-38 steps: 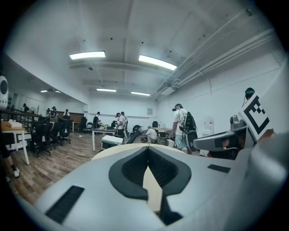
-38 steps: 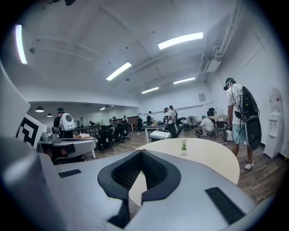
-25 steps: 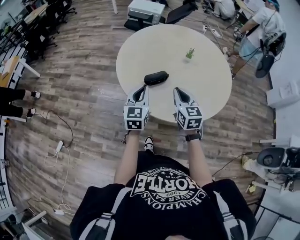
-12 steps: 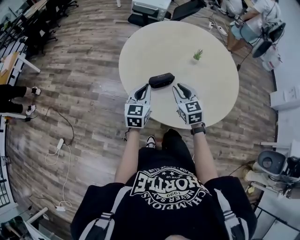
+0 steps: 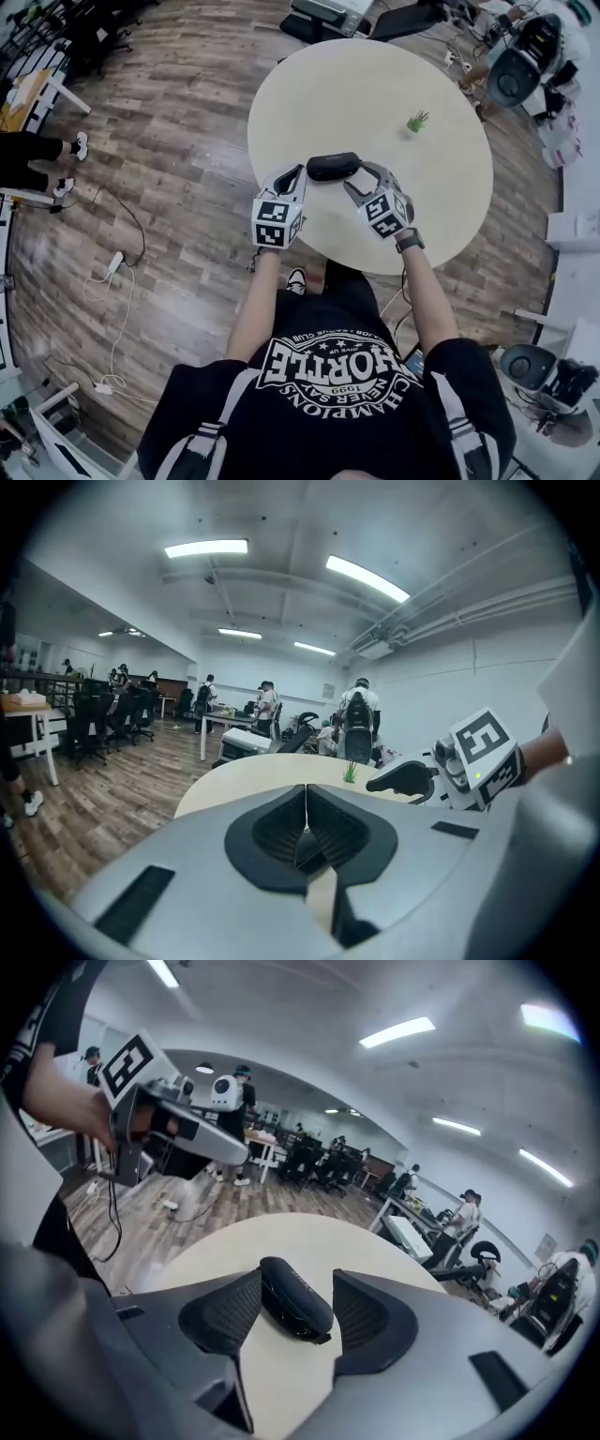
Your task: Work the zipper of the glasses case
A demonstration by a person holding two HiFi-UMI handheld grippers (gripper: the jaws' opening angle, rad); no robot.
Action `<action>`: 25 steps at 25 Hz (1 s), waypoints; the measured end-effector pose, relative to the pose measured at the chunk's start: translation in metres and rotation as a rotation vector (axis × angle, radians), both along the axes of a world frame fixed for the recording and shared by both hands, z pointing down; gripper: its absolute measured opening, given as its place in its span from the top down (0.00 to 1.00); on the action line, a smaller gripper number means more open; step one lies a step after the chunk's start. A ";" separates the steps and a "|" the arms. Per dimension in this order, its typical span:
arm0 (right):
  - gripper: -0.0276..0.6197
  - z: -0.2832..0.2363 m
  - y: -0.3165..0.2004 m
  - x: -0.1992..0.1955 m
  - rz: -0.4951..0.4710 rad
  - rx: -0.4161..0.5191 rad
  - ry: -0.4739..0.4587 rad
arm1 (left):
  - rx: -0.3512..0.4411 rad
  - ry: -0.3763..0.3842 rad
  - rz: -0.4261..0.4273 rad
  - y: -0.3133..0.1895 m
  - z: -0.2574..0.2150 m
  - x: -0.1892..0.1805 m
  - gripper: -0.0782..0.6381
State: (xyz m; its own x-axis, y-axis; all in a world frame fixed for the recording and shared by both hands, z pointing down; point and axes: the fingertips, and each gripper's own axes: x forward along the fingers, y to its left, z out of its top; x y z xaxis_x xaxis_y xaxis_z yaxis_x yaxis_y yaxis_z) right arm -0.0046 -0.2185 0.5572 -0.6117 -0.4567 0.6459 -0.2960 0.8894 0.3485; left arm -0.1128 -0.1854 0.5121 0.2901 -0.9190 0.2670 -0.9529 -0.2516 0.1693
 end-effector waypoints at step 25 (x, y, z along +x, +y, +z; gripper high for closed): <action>0.41 0.146 -0.046 -0.011 -0.377 0.055 0.407 | -0.129 0.074 -0.084 -0.023 0.056 -0.018 0.87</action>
